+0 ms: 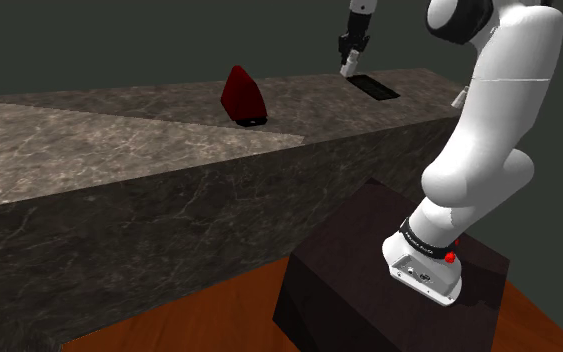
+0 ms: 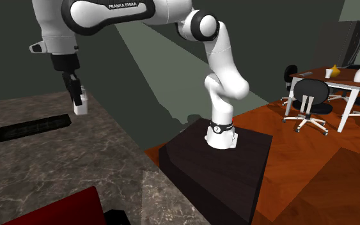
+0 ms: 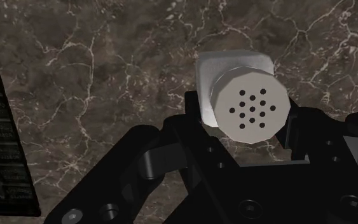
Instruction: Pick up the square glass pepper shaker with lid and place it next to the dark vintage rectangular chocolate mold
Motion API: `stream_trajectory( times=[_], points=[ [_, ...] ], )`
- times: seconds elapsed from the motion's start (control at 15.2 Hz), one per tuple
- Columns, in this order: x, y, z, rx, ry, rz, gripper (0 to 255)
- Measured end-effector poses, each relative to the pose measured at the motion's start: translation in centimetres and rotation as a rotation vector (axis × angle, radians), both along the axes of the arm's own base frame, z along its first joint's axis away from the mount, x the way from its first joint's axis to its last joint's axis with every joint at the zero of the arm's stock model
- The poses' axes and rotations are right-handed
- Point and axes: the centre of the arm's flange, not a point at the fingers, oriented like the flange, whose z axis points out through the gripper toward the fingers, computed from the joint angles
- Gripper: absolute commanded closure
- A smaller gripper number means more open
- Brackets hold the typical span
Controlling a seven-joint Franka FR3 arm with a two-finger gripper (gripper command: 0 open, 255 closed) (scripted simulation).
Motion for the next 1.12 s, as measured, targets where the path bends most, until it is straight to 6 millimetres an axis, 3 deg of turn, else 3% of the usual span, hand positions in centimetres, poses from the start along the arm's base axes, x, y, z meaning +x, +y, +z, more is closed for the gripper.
stream_trajectory(
  times=[0.86,1.12],
  points=[
    [-4.1,-17.0,0.3,-0.004,-0.004,0.0,255],
    [-4.7,-18.0,-1.3,0.001,0.001,0.001,255]
  ],
)
